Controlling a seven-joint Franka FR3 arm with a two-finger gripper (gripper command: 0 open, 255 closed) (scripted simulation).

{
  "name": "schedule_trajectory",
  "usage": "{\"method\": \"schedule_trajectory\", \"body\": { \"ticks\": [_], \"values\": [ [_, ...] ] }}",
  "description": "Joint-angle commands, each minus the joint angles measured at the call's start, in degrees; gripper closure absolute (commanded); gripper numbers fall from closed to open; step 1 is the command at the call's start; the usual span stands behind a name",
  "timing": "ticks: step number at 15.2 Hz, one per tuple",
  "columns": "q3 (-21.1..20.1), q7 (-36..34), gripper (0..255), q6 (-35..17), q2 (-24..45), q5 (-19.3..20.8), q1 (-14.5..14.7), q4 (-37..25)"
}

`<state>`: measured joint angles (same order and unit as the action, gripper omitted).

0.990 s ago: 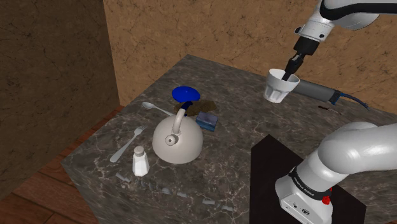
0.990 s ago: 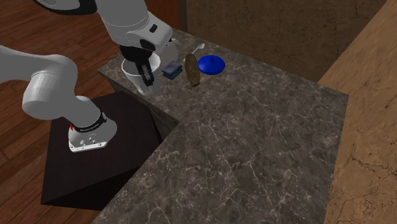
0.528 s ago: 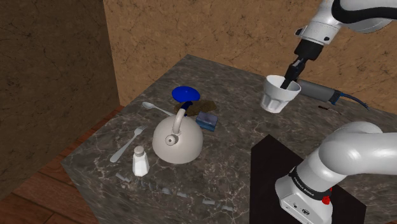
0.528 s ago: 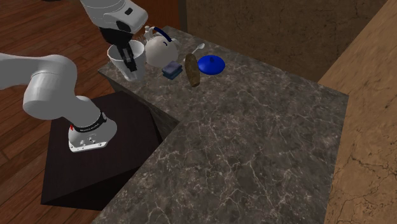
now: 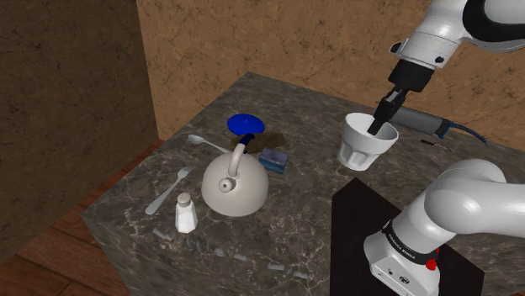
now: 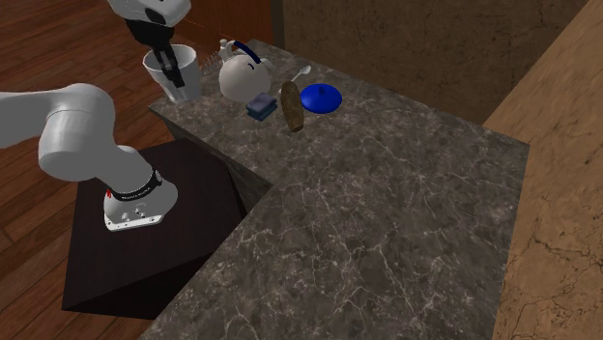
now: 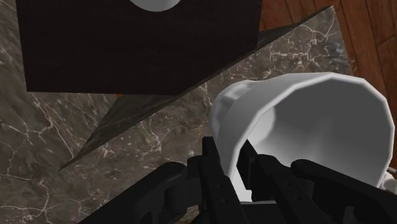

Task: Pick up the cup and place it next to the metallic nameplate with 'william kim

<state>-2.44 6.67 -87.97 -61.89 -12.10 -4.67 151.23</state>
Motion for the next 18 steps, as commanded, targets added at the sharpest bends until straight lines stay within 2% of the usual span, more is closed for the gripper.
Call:
{"method": "schedule_trajectory", "body": {
  "ticks": [1, 9, 18],
  "values": [
    [-3.0, -3.0, 255, 0.9, -2.1, -2.8, 1.3, 0.7],
    [-15.1, -14.5, 255, 2.8, -7.1, -14.3, 6.7, 0.6],
    [-29.4, -27.0, 255, 1.9, -6.1, -27.0, 10.3, -4.8]
  ]
}}
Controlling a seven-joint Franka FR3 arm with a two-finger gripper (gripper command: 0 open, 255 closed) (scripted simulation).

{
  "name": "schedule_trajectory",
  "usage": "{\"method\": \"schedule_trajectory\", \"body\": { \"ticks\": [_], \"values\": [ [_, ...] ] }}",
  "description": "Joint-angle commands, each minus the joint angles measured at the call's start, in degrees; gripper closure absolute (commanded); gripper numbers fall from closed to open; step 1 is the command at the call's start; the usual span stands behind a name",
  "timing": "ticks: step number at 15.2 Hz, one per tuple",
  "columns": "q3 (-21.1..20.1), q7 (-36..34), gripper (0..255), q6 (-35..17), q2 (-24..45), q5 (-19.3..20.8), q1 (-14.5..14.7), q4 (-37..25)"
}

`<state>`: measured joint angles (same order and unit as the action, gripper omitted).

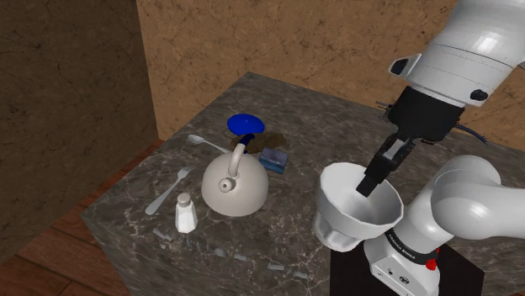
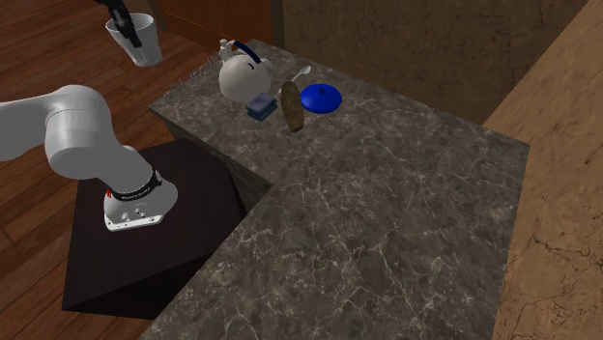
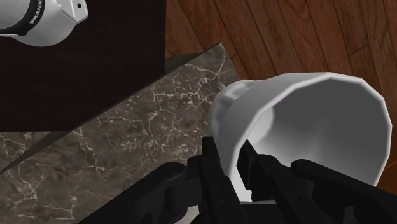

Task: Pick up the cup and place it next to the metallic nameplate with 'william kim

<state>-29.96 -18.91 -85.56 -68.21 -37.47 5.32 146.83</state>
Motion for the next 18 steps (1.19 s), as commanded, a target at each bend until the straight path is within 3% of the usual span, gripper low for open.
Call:
{"method": "schedule_trajectory", "body": {
  "ticks": [1, 18],
  "values": [
    [-2.2, -1.3, 255, -1.0, -0.1, -2.0, 0.5, 0.4],
    [-10.3, 0.9, 255, -10.4, -2.7, -9.9, 3.7, 12.6]
  ]
}}
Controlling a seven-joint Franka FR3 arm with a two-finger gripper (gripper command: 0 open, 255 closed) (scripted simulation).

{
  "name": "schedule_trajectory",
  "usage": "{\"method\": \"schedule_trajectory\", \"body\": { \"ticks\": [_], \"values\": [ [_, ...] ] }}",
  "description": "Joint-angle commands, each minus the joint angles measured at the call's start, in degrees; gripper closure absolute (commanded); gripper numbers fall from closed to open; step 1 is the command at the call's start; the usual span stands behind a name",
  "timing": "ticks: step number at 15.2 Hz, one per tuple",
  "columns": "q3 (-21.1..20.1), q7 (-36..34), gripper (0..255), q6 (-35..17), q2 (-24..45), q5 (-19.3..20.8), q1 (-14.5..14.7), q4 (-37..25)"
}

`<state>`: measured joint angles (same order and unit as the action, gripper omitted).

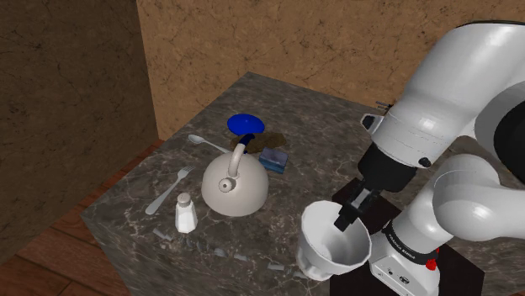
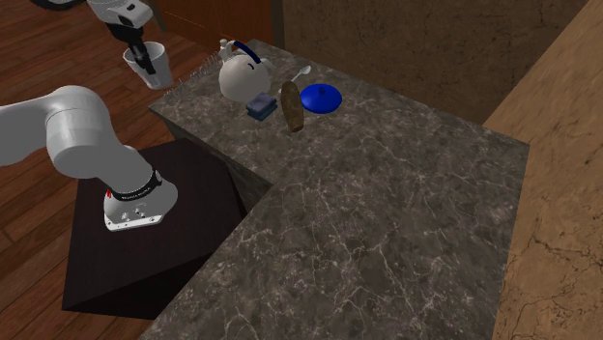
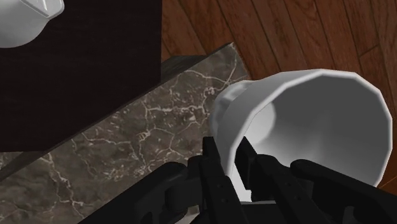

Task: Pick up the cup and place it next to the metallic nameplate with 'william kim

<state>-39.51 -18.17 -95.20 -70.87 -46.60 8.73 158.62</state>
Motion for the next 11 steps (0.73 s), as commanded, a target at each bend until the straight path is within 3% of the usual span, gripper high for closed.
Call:
{"method": "schedule_trajectory", "body": {
  "ticks": [1, 11],
  "values": [
    [-1.3, 0.3, 255, -1.4, -0.1, -1.3, 0.5, 1.5],
    [-8.0, 1.8, 255, -7.9, 1.1, -8.0, 2.3, 7.2]
  ]
}}
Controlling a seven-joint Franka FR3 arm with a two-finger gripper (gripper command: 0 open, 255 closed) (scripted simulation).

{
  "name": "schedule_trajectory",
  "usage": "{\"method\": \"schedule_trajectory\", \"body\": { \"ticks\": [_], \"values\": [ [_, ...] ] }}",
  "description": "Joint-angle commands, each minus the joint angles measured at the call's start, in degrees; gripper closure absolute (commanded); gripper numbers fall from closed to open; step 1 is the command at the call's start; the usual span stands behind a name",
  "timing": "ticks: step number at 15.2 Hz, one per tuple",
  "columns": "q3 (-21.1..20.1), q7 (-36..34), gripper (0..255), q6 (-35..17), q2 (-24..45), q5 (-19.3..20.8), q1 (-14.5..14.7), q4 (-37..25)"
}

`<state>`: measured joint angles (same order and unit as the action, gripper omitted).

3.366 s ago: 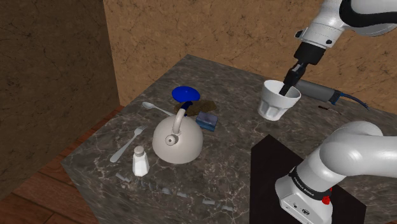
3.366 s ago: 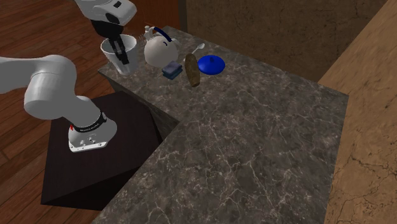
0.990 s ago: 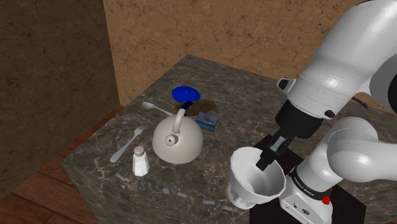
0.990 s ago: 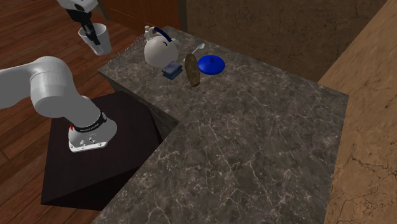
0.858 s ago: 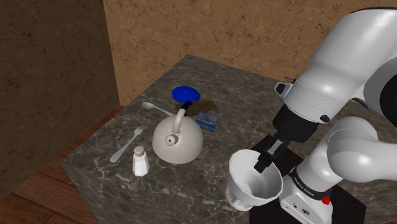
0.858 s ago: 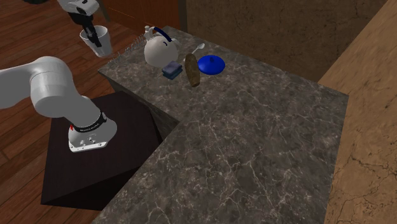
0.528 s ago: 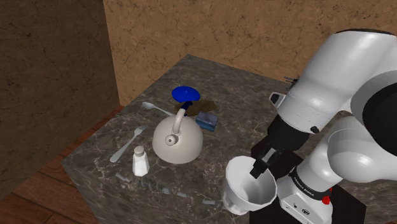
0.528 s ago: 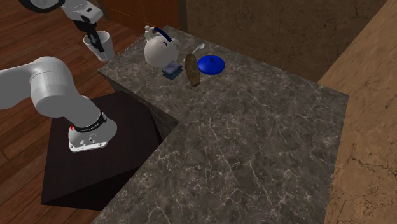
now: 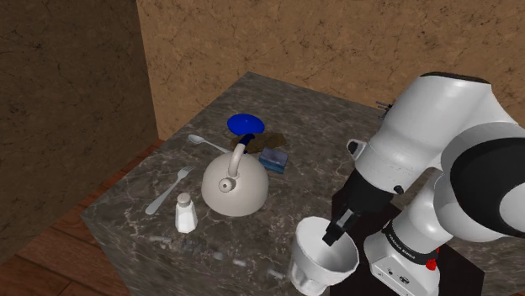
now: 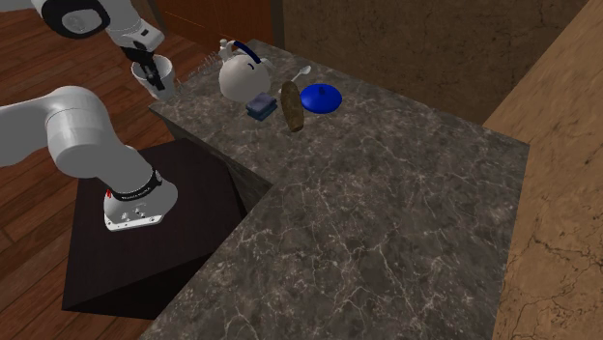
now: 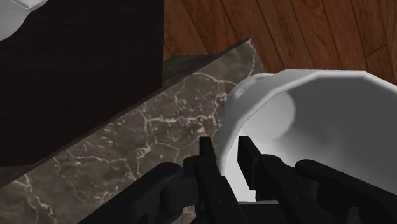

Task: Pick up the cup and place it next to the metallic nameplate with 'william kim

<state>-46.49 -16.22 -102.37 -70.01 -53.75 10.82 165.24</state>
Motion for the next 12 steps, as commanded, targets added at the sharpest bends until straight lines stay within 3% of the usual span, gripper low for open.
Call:
{"method": "schedule_trajectory", "body": {
  "ticks": [1, 3, 11, 12],
  "values": [
    [-1.8, 0.1, 255, -1.5, 0.5, -1.6, 0.4, 1.0],
    [-3.7, 0.6, 255, -3.2, 1.2, -3.5, 0.7, 2.1],
    [-3.6, 0.5, 255, -3.3, 1.3, -3.4, 0.8, 2.1],
    [-3.5, 0.5, 0, -3.2, 1.2, -3.4, 0.9, 2.2]
  ]
}}
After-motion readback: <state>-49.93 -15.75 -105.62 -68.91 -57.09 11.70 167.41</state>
